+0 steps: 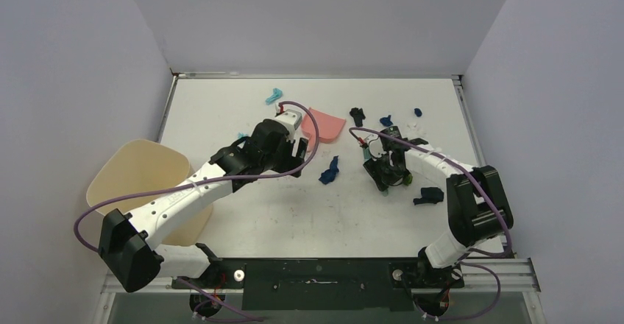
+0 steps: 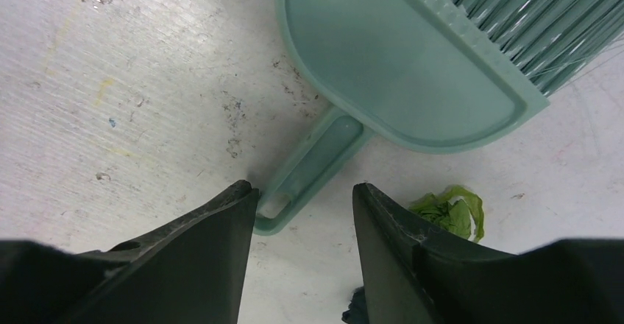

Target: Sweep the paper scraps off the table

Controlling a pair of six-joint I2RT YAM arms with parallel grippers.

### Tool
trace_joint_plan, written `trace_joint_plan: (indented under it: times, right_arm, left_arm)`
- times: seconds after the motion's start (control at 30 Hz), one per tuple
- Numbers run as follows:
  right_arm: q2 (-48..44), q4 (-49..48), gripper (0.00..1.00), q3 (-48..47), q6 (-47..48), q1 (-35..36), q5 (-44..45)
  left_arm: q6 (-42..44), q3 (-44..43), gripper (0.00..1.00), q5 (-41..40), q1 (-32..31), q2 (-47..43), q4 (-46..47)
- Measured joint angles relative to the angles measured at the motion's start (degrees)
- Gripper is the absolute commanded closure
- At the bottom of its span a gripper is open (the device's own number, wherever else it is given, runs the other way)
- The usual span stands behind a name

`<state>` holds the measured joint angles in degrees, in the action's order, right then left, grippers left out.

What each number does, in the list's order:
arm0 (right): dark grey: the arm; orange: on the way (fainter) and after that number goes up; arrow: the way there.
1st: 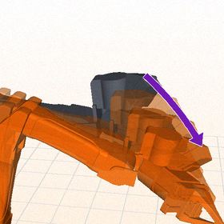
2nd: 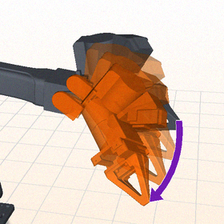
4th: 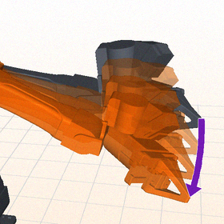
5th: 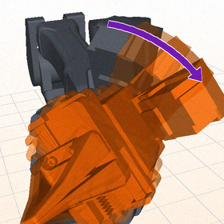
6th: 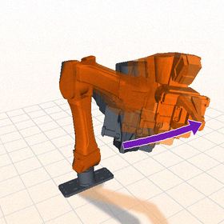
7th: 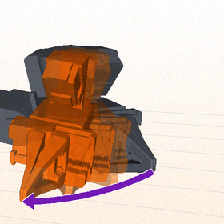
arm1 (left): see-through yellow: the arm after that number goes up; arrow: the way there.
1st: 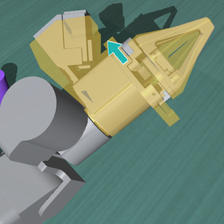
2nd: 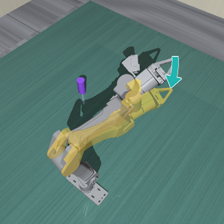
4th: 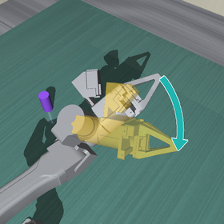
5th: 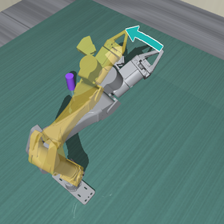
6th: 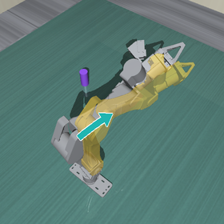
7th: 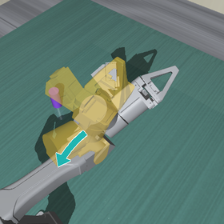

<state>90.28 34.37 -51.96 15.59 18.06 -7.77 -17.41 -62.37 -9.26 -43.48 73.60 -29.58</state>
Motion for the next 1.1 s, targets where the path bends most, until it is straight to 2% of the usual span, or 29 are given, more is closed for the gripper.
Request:
trace_joint_plan:
  times: [0.17, 0.37, 0.53, 0.87, 0.97, 1.1]
  right_arm:
    - [2.0, 0.0, 0.58, -0.2, -0.2, 0.0, 0.1]
    - [2.2, 0.2, 0.8, -0.3, -0.8, 0.0, 0.0]
    - [2.0, 0.3, 0.94, -0.3, -0.8, 0.0, 0.1]
    - [-6.9, 5.0, 0.95, -1.2, 1.8, -0.5, 2.4]
    - [-9.6, 6.6, 0.95, -2.2, 2.4, -0.9, 2.1]
    - [-12.5, 8.3, 0.95, -2.9, 3.5, -2.0, 1.0]
  left_arm:
    - [0.0, 0.0, 0.27, 0.0, 0.0, -0.1, -0.2]
    - [0.0, 0.8, 0.27, -0.7, 0.0, -1.6, -0.3]
    - [-0.2, 3.3, 0.27, -0.9, 0.0, -4.4, 0.1]
    - [-1.7, 11.6, 0.28, 3.9, -2.1, -6.0, 7.5]
    - [-0.3, 12.0, 0.28, 3.5, -6.4, -6.5, 9.9]
    - [7.4, 11.6, 0.28, 0.2, -15.8, -6.6, 12.1]
